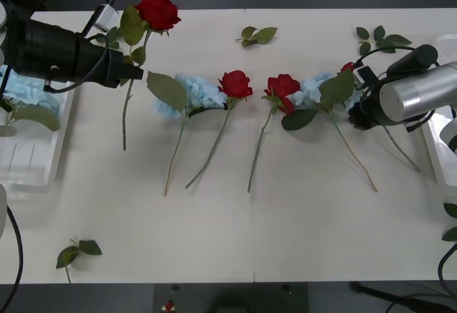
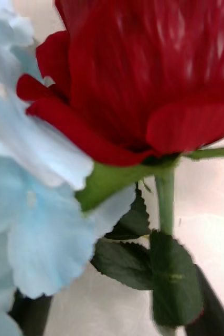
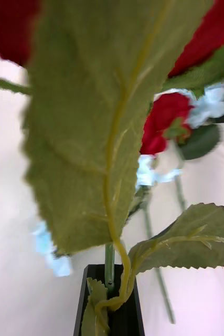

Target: Put the red flowers into the right box and the blue flowers into the left box

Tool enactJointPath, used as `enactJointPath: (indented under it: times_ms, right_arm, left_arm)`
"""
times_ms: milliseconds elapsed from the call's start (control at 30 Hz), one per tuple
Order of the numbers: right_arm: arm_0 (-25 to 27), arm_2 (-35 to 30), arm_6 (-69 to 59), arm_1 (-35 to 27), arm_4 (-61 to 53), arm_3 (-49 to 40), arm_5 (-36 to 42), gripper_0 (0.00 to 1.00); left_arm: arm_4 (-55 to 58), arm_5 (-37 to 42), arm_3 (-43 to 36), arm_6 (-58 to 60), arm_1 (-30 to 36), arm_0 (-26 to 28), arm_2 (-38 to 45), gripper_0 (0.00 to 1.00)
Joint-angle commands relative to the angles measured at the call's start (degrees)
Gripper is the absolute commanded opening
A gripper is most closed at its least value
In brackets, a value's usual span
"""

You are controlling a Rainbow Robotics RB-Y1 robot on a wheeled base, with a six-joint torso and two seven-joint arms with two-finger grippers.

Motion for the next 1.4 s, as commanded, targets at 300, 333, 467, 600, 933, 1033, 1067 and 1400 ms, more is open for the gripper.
enactJointPath:
  times_ms: [300, 333, 467, 600, 933, 1033, 1067, 1400]
  right_arm:
    - [-1.84, -0.11, -1.73, 0.15, -0.37, -0.27, -0.77, 0.00]
    - [-1.84, -0.11, -1.73, 0.15, -0.37, -0.35, -0.77, 0.00]
    - [-1.84, -1.87, -2.17, -0.29, -1.95, -0.18, -0.68, 0.00]
    - [-2.28, -5.12, -1.47, -1.43, -5.03, -0.09, 1.43, 0.00]
    - [-7.73, -9.07, 1.87, -11.45, -13.20, -2.29, 13.82, 0.00]
    - [-9.49, -9.16, 5.39, -15.23, -14.96, -2.46, 16.28, 0.00]
    - [-10.19, -9.16, 7.15, -16.82, -15.22, -2.46, 17.07, 0.00]
    - [-11.77, -9.60, 20.77, -27.71, -14.08, -1.41, 17.60, 0.00]
  left_arm:
    - [19.32, 12.78, -1.61, 4.26, 1.39, 0.10, 2.79, 0.00]
    - [20.47, 13.05, -1.61, 4.97, 1.39, 0.10, 2.52, 0.00]
    - [29.34, 13.14, -1.69, 8.22, 1.39, 0.10, -0.99, 0.00]
    - [35.14, 11.99, -1.69, 8.22, 1.39, 0.10, -4.42, 0.00]
    - [42.17, 3.73, -7.85, 7.69, 1.04, 0.10, -13.12, 0.00]
    - [45.07, 0.30, -9.60, 7.60, 0.51, 0.02, -16.11, 0.00]
    - [46.13, -1.28, -10.31, 7.60, 0.33, 0.02, -17.34, 0.00]
    - [47.36, -10.16, -14.00, 6.99, -2.74, -1.65, -21.82, 0.00]
